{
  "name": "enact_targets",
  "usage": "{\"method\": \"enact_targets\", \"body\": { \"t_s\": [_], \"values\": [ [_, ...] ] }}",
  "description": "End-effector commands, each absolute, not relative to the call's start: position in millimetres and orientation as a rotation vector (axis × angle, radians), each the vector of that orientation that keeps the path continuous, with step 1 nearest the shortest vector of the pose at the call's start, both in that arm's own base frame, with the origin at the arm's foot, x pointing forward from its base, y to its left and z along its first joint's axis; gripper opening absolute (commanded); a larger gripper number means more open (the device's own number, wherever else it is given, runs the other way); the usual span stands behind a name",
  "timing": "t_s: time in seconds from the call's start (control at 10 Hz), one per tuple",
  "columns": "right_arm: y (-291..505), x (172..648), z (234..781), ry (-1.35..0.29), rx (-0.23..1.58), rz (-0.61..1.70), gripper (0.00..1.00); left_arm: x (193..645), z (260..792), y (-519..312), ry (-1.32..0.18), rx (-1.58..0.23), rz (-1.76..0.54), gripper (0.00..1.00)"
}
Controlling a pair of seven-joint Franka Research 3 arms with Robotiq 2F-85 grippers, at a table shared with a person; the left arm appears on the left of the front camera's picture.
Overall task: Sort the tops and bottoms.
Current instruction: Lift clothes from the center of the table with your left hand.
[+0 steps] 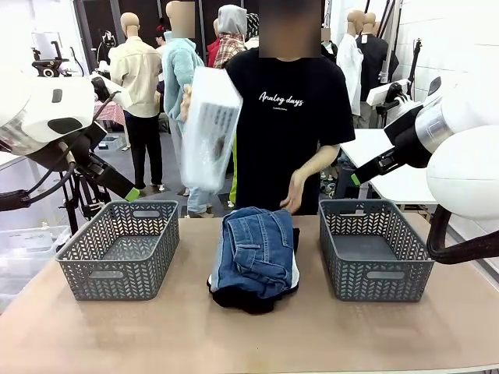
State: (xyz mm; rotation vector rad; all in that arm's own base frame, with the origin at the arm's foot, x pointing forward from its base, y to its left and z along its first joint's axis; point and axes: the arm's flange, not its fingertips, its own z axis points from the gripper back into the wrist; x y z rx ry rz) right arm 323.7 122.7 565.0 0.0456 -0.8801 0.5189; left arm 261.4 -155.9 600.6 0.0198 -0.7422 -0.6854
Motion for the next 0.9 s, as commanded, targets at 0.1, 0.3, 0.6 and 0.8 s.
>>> {"method": "enact_targets", "body": {
  "t_s": [0.1,0.3,0.6,0.8],
  "values": [
    [125.2,324.0,564.9,-0.886,0.045,0.52,1.0,259.9,601.1,-154.7,-0.739,0.026,-0.687,1.0],
    [125.2,324.0,564.9,-0.886,0.045,0.52,1.0,259.9,601.1,-154.7,-0.739,0.026,-0.687,1.0],
    [125.2,324.0,564.9,-0.886,0.045,0.52,1.0,259.9,601.1,-154.7,-0.739,0.026,-0.687,1.0],
    [125.2,324.0,564.9,-0.886,0.045,0.52,1.0,259.9,601.1,-154.7,-0.739,0.026,-0.687,1.0]
  ]
}}
